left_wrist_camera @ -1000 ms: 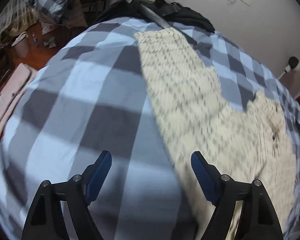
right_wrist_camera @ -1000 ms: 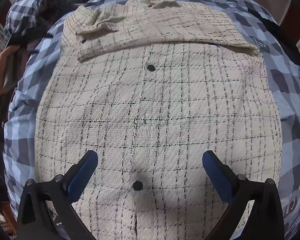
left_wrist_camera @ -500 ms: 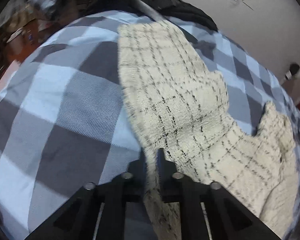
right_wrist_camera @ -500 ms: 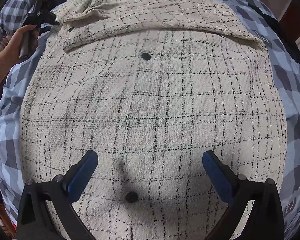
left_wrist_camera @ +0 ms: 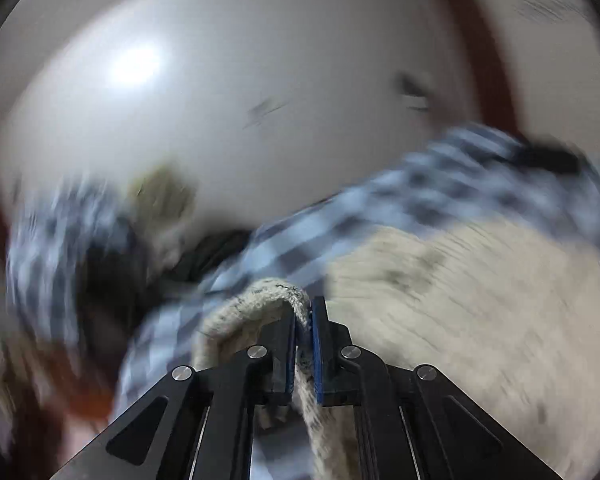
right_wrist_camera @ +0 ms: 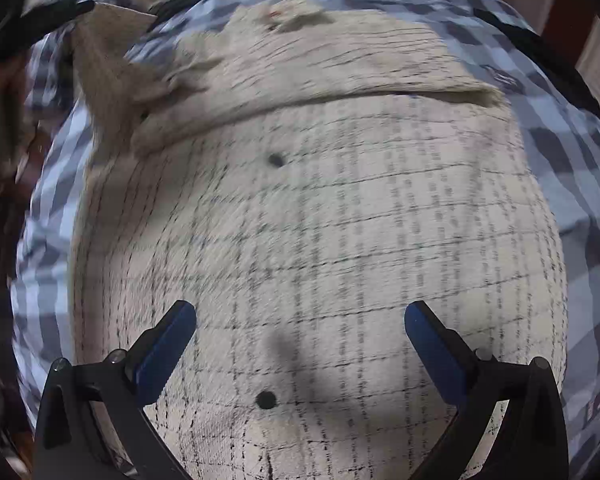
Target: Fold small clothes
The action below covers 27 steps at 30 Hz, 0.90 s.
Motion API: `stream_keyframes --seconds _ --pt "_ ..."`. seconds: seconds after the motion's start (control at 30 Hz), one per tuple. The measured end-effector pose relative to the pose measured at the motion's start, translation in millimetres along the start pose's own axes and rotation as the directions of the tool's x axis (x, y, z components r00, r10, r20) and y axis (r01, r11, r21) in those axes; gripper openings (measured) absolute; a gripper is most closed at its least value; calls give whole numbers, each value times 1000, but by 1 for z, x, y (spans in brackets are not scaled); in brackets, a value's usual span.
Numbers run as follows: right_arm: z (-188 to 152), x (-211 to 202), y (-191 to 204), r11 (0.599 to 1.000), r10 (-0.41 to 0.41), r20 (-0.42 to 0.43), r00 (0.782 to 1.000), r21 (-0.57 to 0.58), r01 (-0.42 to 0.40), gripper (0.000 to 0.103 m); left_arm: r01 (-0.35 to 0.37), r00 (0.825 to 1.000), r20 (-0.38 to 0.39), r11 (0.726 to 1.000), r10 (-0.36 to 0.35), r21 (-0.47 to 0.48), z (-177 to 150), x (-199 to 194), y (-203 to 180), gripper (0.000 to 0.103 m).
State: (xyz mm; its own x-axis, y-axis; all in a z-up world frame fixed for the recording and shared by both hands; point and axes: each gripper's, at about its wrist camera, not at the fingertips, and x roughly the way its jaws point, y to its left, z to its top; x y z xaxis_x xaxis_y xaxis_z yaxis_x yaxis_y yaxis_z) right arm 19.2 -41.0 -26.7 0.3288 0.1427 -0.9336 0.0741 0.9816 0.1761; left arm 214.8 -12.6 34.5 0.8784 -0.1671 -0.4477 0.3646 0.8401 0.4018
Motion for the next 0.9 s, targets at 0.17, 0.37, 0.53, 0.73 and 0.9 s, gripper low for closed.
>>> stream_keyframes --seconds 0.17,0.37,0.53,0.73,0.9 --pt "2 2 -28 996 -38 3 999 83 37 102 201 899 -319 931 -299 -304 -62 -23 -37 6" --pt "-4 -4 -35 985 16 3 1000 172 -16 102 81 857 -376 813 -353 -577 -87 -86 7 6" --pt "-4 -1 -17 998 -15 16 1000 54 14 102 -94 926 -346 797 -150 -597 -104 -146 39 6" --pt "-14 -8 20 982 -85 107 991 -157 101 102 5 853 -381 735 -357 -678 -153 -125 70 6" --pt "-6 0 54 972 -52 78 996 -223 68 102 75 911 -292 814 -290 -576 -137 -146 82 6"
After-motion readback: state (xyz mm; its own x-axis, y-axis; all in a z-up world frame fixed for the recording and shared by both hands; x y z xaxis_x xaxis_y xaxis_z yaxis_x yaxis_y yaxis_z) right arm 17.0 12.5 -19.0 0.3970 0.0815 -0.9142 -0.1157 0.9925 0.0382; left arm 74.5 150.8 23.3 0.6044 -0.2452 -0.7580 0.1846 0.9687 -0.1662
